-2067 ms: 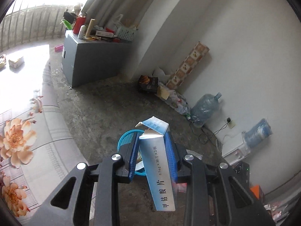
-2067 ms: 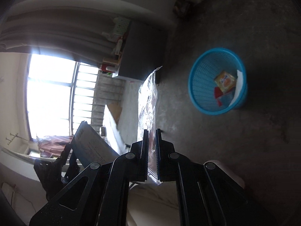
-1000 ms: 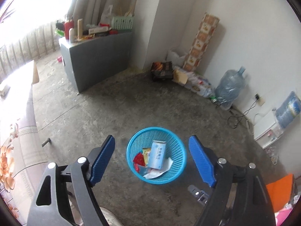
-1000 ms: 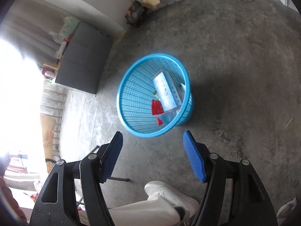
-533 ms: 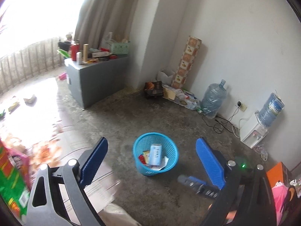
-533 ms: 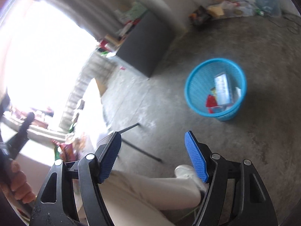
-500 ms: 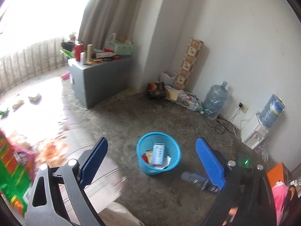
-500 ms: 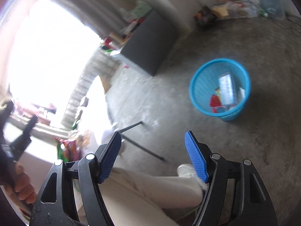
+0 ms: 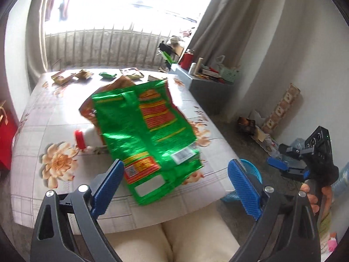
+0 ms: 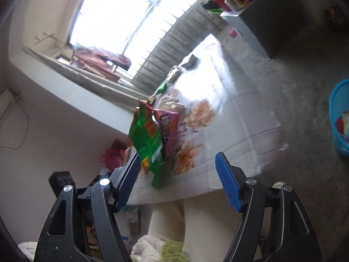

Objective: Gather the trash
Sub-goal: 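Move both tools back to the green snack bags on the table, then grasp green snack bag with right tool while left tool grasps orange chip bag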

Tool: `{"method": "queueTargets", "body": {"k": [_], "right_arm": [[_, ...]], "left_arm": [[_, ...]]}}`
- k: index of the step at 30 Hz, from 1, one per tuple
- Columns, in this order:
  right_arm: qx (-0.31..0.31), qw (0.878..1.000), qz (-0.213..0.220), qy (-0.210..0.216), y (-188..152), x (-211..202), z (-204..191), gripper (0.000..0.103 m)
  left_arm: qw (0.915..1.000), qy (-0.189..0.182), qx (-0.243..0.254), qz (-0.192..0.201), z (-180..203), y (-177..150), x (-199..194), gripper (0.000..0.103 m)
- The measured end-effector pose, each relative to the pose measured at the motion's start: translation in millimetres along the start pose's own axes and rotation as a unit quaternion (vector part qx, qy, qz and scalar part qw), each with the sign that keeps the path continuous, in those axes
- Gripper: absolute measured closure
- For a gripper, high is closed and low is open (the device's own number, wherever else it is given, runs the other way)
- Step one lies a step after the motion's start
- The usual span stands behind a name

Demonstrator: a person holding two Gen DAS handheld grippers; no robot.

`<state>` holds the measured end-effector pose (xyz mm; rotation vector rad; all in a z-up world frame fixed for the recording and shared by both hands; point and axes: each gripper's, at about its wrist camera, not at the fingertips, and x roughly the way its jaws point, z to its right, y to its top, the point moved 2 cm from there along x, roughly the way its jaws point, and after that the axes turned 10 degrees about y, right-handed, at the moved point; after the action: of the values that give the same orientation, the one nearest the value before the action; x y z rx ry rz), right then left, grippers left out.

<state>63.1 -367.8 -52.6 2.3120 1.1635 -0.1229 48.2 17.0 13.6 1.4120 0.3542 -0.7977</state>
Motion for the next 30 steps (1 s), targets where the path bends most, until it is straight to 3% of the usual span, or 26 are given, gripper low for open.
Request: {"method": "queueTargets", "body": {"k": [6, 15, 25, 28, 30], "right_arm": [[-0.035, 0.996, -0.062, 0.048, 18.2, 67.6, -36.5, 0.038], [-0.058, 0.991, -0.12, 0.016, 48.2, 153.4, -31.2, 0.054], [-0.093, 0.981, -0.17, -0.024, 52.8, 196.7, -32.1, 0.068], [-0.094, 0.979, -0.181, -0.027, 51.7, 203.3, -30.6, 0.077], [-0.096, 0.977, -0.187, -0.032, 50.2, 206.3, -30.2, 0.089]], "left_arm": [[0.9987, 0.022, -0.043, -0.015, -49.8, -10.8, 14.7, 0.01], [0.9982, 0.009, -0.057, -0.013, -66.8, -9.5, 35.8, 0.01], [0.9983, 0.004, -0.055, -0.018, -73.1, -12.5, 52.3, 0.01], [0.9981, 0.005, -0.058, -0.021, -74.9, -13.1, 56.0, 0.01], [0.9981, 0.007, -0.057, -0.022, -75.2, -13.2, 57.3, 0.01]]}}
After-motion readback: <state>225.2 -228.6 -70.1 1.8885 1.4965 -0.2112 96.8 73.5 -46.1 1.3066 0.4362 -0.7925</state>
